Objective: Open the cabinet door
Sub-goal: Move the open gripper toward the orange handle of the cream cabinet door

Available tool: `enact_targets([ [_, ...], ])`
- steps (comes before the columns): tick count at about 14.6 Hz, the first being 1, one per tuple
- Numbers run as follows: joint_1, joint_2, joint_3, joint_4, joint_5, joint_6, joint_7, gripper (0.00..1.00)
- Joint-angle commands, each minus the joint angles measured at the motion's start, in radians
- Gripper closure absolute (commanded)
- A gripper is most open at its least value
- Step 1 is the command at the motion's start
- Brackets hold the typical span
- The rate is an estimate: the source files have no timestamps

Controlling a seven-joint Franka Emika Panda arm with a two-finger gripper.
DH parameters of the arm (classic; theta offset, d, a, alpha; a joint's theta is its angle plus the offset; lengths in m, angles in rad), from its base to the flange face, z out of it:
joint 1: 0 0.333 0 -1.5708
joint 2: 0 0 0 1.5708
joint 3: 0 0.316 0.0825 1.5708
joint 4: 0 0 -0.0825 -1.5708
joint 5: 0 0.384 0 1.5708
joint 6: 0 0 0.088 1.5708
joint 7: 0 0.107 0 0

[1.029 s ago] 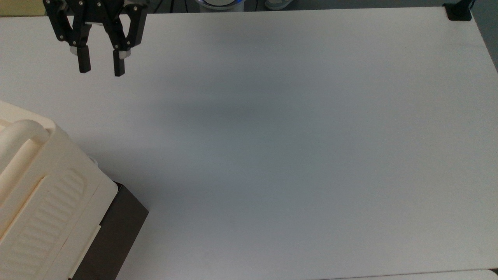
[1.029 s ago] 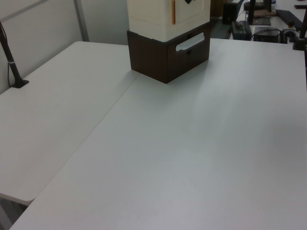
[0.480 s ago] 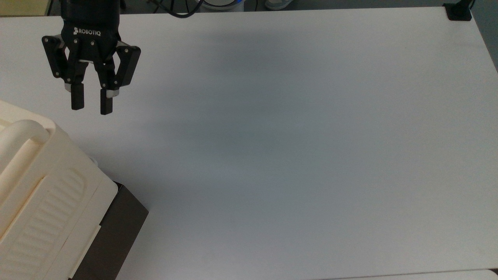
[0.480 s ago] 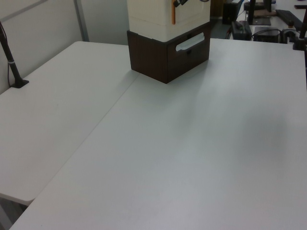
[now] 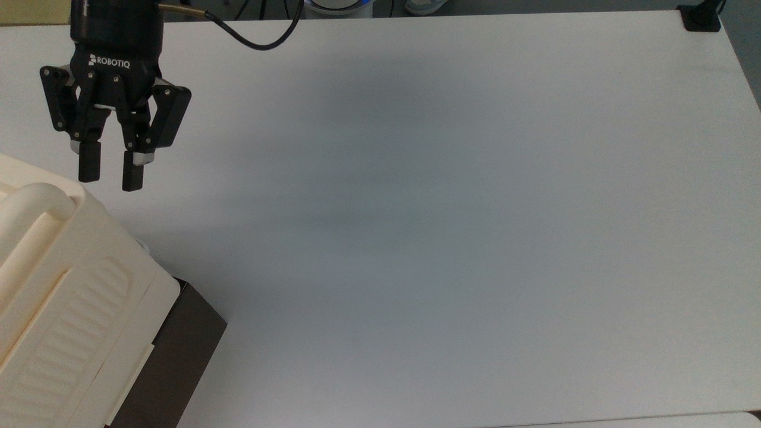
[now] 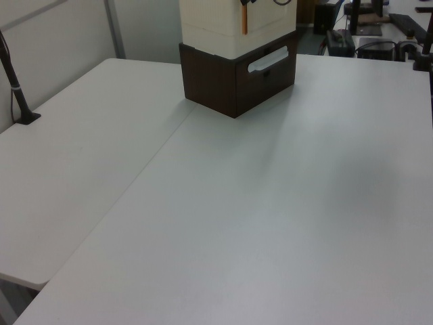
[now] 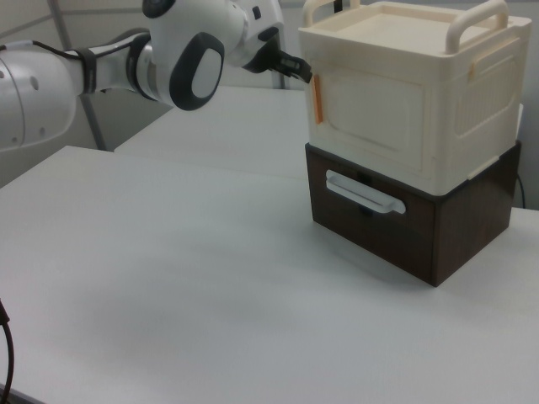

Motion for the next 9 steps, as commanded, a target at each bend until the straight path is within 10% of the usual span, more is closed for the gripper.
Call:
enact_targets([
  [1, -0.001, 0.030, -0.006, 0.019, 0.001, 0.048, 0.019, 0.53],
  [9, -0.014, 0.061, -0.012, 0.021, -0.004, 0.109, 0.019, 0.53],
])
